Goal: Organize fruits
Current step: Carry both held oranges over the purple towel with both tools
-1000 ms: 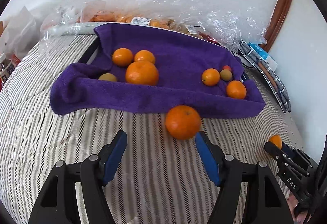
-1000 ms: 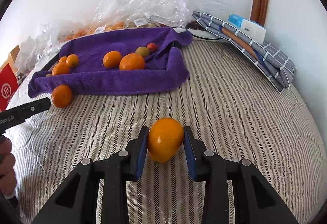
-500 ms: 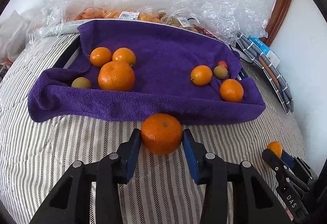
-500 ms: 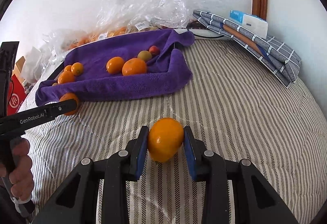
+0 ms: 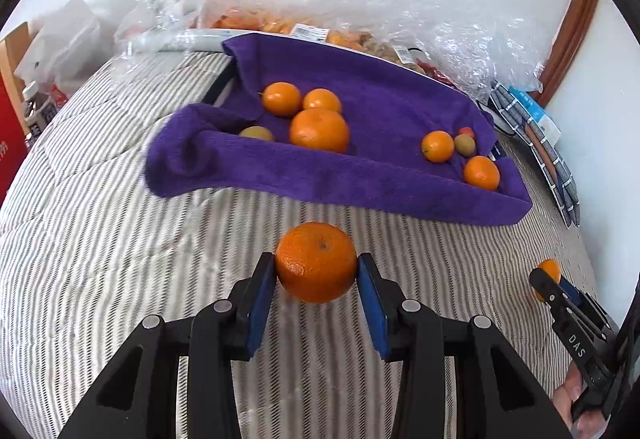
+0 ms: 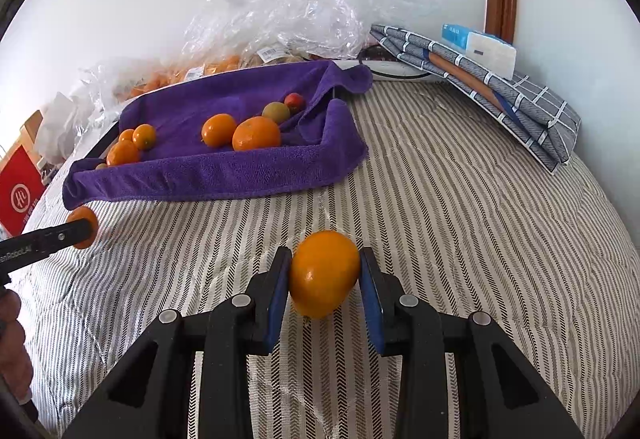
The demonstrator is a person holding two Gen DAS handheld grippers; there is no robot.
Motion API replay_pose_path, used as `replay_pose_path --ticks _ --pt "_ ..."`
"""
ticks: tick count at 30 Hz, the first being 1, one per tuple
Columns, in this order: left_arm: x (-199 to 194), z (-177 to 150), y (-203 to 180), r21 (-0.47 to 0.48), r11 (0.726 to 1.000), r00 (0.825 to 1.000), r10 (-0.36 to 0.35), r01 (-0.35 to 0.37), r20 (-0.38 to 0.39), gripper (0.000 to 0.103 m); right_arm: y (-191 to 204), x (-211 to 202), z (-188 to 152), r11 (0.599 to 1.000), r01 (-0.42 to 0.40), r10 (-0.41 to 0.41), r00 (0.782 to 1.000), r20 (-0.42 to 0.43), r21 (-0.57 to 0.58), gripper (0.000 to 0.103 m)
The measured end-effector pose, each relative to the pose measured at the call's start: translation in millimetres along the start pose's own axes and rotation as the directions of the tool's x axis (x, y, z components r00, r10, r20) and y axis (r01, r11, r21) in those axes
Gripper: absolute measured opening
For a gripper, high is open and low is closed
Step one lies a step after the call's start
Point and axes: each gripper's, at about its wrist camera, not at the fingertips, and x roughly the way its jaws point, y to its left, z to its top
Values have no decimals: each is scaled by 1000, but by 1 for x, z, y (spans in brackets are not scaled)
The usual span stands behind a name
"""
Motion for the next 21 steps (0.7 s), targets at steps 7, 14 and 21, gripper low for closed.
replay_pose_path --ticks 7,14,21 --pt "-20 -2 34 -71 997 1000 4 -2 17 39 1 -6 2 999 -37 38 999 -19 38 34" --pt "-35 11 56 -96 995 999 8 -3 47 39 19 -22 21 999 -45 44 999 22 18 34" --pt "-49 32 59 -96 995 996 -5 14 89 39 34 -33 44 997 -73 72 996 59 8 34"
